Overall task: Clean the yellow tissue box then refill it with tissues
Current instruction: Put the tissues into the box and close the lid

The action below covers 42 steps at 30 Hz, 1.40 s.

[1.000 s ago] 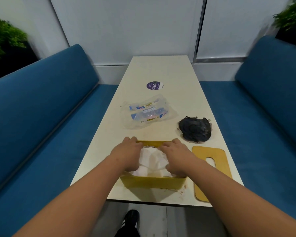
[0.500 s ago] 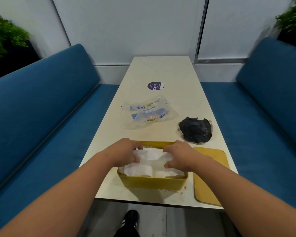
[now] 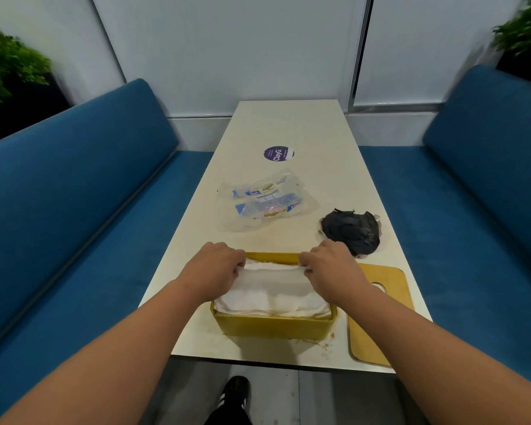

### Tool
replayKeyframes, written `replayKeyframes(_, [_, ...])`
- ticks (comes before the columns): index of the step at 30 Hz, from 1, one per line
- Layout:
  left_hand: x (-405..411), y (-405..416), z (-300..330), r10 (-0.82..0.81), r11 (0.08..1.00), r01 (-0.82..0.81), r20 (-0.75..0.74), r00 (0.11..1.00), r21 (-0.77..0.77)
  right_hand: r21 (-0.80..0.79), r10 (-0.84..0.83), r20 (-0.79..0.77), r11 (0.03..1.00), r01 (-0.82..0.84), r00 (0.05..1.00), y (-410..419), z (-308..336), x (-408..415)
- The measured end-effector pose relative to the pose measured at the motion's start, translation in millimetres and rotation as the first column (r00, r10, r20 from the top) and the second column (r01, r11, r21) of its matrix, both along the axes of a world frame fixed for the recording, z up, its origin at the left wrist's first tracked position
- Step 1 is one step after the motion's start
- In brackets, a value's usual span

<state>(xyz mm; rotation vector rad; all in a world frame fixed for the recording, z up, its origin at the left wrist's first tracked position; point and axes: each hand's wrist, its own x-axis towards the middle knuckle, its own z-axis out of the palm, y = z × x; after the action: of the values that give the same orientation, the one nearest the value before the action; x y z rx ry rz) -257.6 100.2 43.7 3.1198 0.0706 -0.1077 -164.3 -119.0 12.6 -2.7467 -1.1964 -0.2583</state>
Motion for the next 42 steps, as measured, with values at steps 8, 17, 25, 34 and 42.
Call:
replayKeyframes(8, [-8,3,-11,-0.22,0.975,0.22,0.001,0.975,0.03,-0.044,0.212,-0.231,0.973,-0.228,0.95,-1,3,-15])
replayKeyframes(17, [-15,3,-15,-0.204,0.976,0.205,-0.021,0.979,0.07,-0.084,0.158,-0.244,0.98,-0.183,0.957,-3,4,-19])
replayKeyframes(25, [-5,4,-10,0.02,0.994,-0.035,-0.146,0.989,-0.101,-0.16,-0.068,-0.372,0.987,0.008,0.926,2,8,-17])
replayKeyframes(34, [5,-7,-23,0.108,0.994,-0.109,-0.043,0.993,-0.027,-0.259,-0.153,-0.268,0.962,0.081,0.951,15,10,-19])
replayKeyframes(42, [7,2,-13,0.134,0.987,-0.125,0.089,0.987,-0.099,-0.124,-0.134,-0.212,0.986,0.11,0.968,12,10,-16])
